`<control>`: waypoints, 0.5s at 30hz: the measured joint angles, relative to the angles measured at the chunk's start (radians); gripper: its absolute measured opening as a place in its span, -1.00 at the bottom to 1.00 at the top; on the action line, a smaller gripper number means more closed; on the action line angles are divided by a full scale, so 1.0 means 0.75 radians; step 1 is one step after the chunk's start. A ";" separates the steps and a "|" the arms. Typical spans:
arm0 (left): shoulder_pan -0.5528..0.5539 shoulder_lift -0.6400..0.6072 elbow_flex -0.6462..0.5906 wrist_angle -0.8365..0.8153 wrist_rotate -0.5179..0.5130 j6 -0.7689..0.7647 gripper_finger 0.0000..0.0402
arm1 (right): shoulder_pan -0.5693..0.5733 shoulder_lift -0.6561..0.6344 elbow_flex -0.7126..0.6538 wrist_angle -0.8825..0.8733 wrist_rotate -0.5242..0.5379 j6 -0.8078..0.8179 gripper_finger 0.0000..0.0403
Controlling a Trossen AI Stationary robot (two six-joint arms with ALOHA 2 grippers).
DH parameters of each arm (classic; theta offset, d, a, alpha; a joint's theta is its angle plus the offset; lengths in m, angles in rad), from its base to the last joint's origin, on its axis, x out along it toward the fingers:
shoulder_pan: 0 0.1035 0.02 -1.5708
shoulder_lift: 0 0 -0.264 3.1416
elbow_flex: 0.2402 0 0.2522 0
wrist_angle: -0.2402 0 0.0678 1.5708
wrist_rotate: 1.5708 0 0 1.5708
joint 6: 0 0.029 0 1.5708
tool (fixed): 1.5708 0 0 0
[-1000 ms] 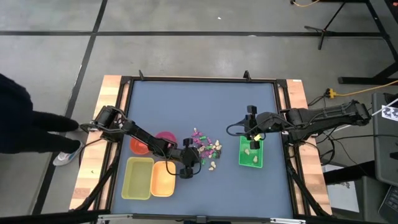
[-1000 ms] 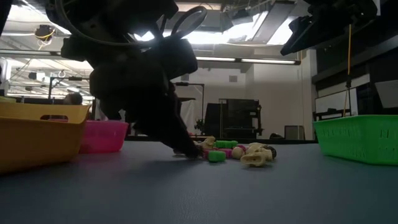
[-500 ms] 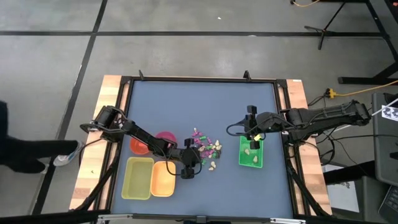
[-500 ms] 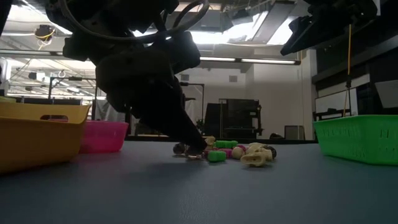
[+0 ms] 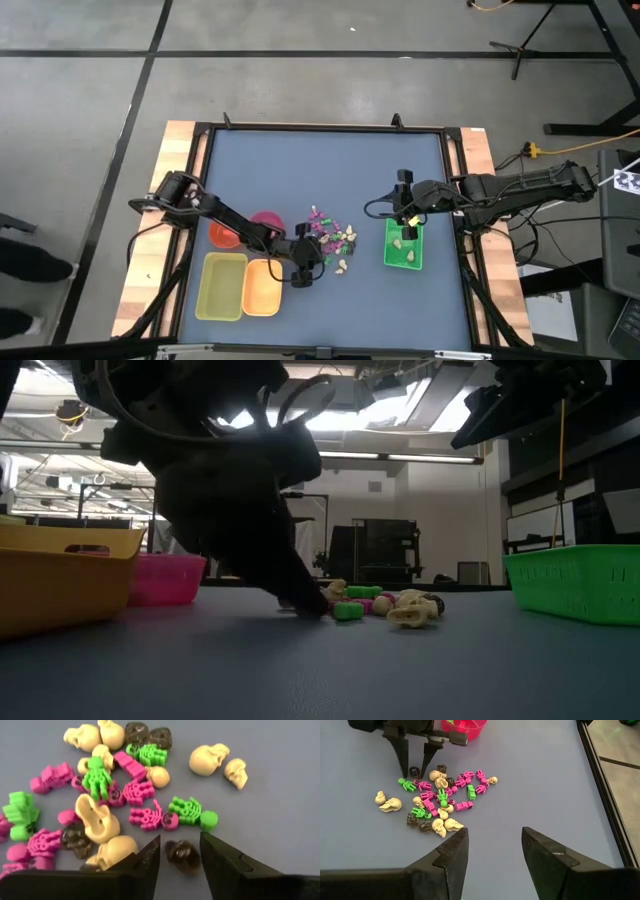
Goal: Sort Halloween decoration
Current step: Put the black skull toy into the yellow bin
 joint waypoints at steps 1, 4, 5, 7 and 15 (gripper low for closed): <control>0.000 0.004 -0.001 -0.001 -0.004 -0.003 -0.33 | 0.000 0.000 0.000 0.000 0.000 0.000 -0.09; 0.001 0.003 0.000 -0.006 -0.006 -0.013 -0.26 | 0.000 0.000 0.000 -0.001 0.000 0.000 -0.09; 0.003 0.003 0.000 -0.011 -0.007 -0.016 -0.25 | 0.000 0.000 0.000 -0.001 0.000 0.000 -0.09; 0.003 0.003 0.000 -0.017 -0.009 -0.016 -0.24 | 0.000 0.000 0.000 -0.001 -0.001 0.000 -0.09; 0.003 0.003 0.001 -0.036 -0.008 -0.016 -0.34 | 0.000 0.000 0.000 -0.001 -0.001 0.000 -0.09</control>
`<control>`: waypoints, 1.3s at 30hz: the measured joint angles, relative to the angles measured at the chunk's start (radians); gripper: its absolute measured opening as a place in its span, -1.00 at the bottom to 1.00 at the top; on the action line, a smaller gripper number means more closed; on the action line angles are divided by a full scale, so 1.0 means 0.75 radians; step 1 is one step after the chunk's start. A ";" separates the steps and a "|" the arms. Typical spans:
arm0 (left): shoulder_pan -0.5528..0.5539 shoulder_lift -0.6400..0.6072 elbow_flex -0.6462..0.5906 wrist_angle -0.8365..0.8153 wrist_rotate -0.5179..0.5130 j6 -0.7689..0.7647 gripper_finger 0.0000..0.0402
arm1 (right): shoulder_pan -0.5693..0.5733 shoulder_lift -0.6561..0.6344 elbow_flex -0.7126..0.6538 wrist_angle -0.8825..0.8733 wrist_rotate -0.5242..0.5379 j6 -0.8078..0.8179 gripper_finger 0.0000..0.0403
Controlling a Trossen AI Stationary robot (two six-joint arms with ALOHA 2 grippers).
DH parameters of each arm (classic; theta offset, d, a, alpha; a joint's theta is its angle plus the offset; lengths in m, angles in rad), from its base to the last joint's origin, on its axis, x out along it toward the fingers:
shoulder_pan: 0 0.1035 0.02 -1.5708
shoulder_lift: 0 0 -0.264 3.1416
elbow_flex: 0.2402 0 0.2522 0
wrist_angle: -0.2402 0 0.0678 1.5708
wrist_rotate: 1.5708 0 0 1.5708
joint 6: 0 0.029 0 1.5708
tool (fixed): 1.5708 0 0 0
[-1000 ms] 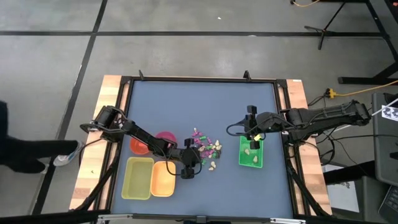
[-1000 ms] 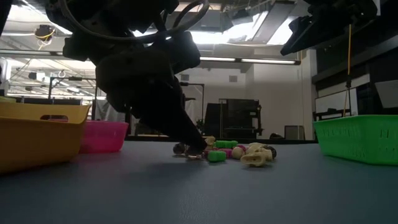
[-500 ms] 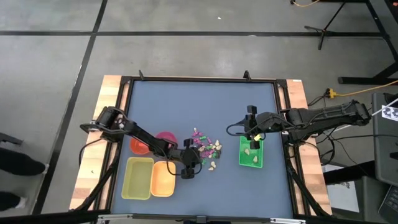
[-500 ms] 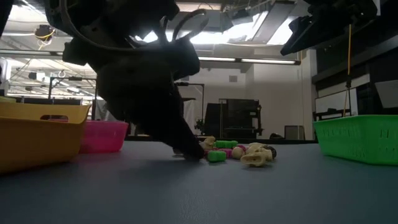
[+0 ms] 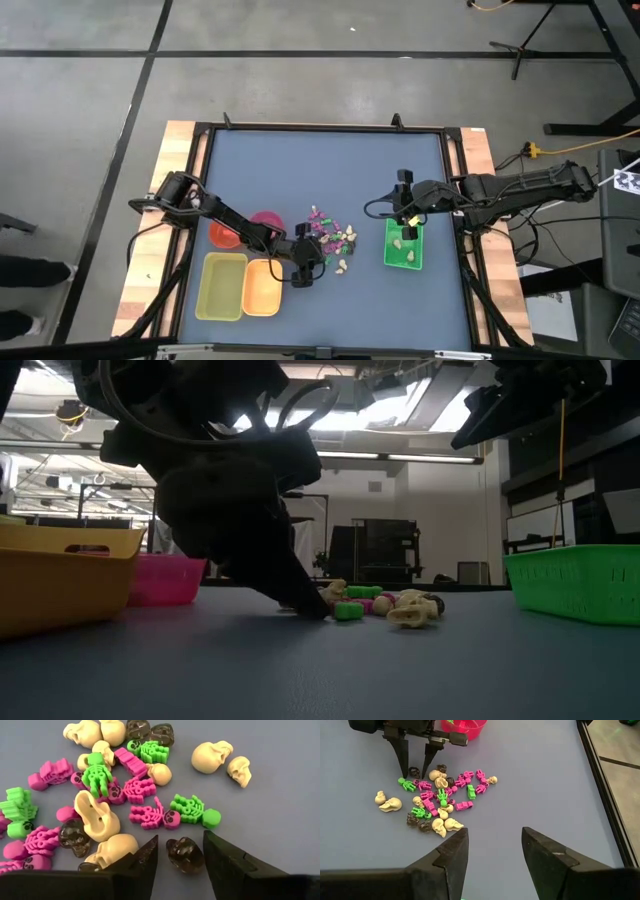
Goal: Sort Halloween decoration
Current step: Put the black skull toy into the yellow bin
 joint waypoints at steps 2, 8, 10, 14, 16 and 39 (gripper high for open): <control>0.000 0.000 0.000 -0.003 0.000 0.000 -0.39 | 0.000 0.000 0.000 0.000 0.000 0.000 -0.09; -0.001 0.000 0.000 -0.006 0.003 0.001 -0.54 | 0.000 0.000 0.000 0.000 0.000 0.000 -0.09; -0.001 0.000 0.000 -0.006 0.003 0.001 -0.58 | 0.000 0.000 0.000 0.000 0.000 0.000 -0.09; -0.001 -0.001 0.000 -0.007 0.002 0.006 -0.64 | 0.000 0.000 0.000 0.000 0.000 0.000 -0.09; -0.001 -0.001 0.000 -0.008 0.001 0.005 -0.66 | 0.000 0.000 0.000 0.000 0.000 0.000 -0.09; 0.002 -0.034 -0.003 0.034 -0.018 0.006 -0.71 | 0.000 0.000 0.000 0.000 0.001 0.000 -0.09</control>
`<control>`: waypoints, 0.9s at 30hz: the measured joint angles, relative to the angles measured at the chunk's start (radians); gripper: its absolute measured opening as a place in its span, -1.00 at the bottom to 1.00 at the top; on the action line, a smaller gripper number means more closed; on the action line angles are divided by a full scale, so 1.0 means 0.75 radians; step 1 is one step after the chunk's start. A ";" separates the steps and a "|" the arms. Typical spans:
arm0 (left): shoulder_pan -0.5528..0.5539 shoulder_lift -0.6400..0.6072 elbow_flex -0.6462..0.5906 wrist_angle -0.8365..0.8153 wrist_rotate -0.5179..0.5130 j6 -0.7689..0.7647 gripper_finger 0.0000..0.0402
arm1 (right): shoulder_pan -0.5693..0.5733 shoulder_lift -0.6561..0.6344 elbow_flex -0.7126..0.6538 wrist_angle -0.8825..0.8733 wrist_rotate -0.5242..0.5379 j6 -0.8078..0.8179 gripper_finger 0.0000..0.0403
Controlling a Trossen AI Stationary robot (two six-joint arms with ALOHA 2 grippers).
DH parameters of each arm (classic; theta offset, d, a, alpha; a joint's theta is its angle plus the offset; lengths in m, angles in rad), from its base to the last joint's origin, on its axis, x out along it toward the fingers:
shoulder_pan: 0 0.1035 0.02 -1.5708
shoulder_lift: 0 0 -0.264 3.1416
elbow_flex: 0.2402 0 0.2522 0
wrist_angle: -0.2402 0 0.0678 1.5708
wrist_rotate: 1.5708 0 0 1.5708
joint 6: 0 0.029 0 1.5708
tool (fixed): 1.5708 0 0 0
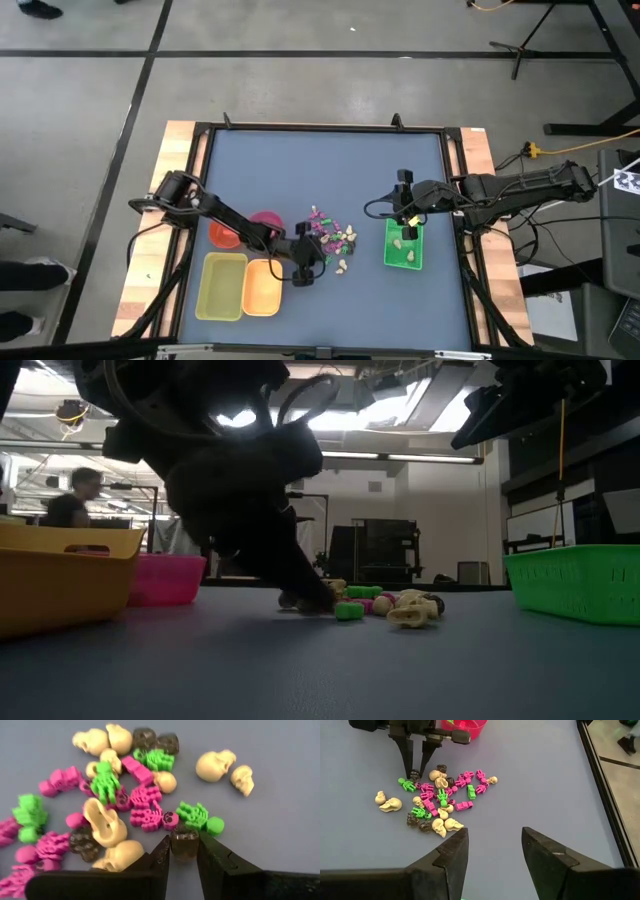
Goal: Sort Halloween decoration
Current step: Put the black skull toy into the yellow bin
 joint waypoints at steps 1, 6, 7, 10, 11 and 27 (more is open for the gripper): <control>0.000 -0.012 0.000 0.001 -0.002 0.000 -0.71 | 0.000 0.000 0.000 0.000 0.000 0.000 -0.09; 0.003 -0.077 0.000 -0.010 -0.007 0.001 -0.71 | 0.000 0.000 0.000 0.000 0.000 0.000 -0.09; 0.003 -0.098 0.000 -0.017 -0.006 0.001 -0.71 | -0.001 0.000 0.000 0.000 0.000 0.000 -0.09; 0.001 -0.163 0.000 -0.085 0.004 -0.001 -0.71 | 0.000 0.000 0.000 0.000 0.000 0.000 -0.09; -0.001 -0.188 0.000 -0.124 0.021 -0.001 -0.71 | 0.000 0.000 0.000 0.000 0.000 0.000 -0.09; -0.171 -0.539 0.002 -0.801 0.628 -0.461 -0.71 | 0.000 0.000 0.000 -0.004 0.001 0.002 -0.09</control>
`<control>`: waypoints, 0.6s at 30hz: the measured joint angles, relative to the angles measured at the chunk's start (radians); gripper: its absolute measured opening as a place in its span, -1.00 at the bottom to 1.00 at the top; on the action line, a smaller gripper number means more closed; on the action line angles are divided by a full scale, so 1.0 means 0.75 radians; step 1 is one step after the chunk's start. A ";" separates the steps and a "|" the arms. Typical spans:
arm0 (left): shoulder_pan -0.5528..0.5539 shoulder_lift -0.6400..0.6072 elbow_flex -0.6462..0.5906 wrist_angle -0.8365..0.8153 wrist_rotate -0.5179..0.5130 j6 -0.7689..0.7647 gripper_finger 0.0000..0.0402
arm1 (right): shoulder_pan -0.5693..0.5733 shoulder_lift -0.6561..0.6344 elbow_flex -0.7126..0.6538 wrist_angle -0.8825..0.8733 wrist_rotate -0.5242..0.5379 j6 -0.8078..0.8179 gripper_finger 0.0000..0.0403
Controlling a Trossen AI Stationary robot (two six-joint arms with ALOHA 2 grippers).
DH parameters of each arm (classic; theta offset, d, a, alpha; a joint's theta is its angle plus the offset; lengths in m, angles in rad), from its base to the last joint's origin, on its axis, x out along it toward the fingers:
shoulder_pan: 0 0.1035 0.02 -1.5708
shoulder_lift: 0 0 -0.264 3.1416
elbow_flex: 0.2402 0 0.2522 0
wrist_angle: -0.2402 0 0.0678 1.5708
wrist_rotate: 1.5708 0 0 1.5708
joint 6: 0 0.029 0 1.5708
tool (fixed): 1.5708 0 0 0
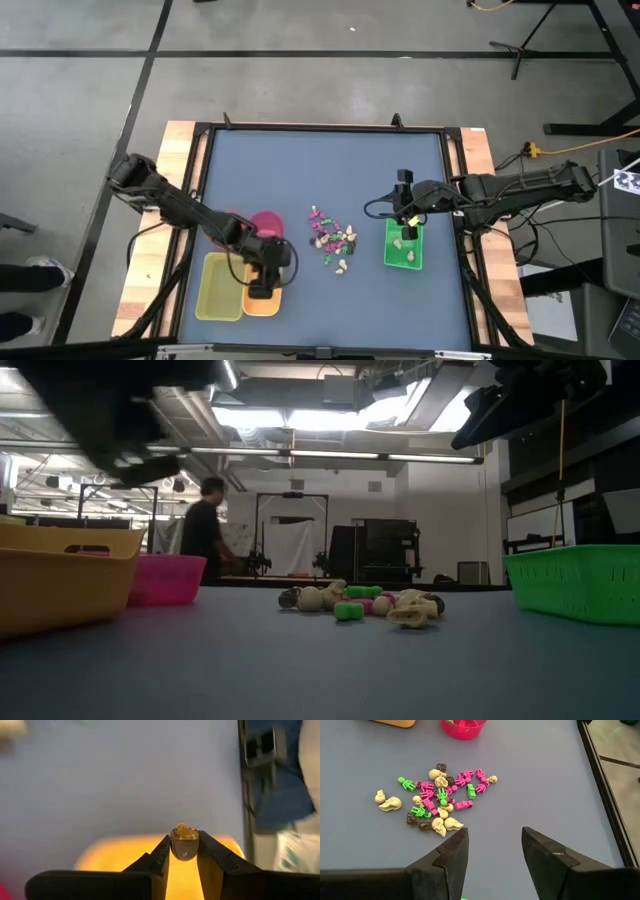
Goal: Sort Halloween decoration
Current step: Put the black skull toy into the yellow bin, then put the green skeleton toy into the red bowl
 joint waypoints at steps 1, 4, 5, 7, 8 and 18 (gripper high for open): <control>-0.017 -0.003 -0.001 -0.029 0.026 -0.039 -0.71 | 0.000 0.000 0.000 0.000 -0.003 0.001 -0.09; -0.067 -0.002 -0.001 -0.079 0.072 -0.130 -0.71 | 0.000 0.000 0.000 0.000 -0.009 0.002 -0.09; -0.081 -0.001 -0.001 -0.096 0.072 -0.146 -0.71 | 0.000 0.000 0.000 0.000 -0.009 0.002 -0.09; -0.105 0.002 -0.001 -0.114 0.064 -0.179 -0.68 | 0.000 0.000 0.000 0.000 -0.009 0.002 -0.09; -0.114 0.002 -0.001 -0.127 0.058 -0.181 -0.66 | 0.000 0.000 0.000 0.000 -0.009 0.000 -0.09; -0.112 0.002 -0.001 -0.252 0.048 -0.360 -0.38 | 0.000 0.000 0.000 -0.032 0.099 -0.049 -0.09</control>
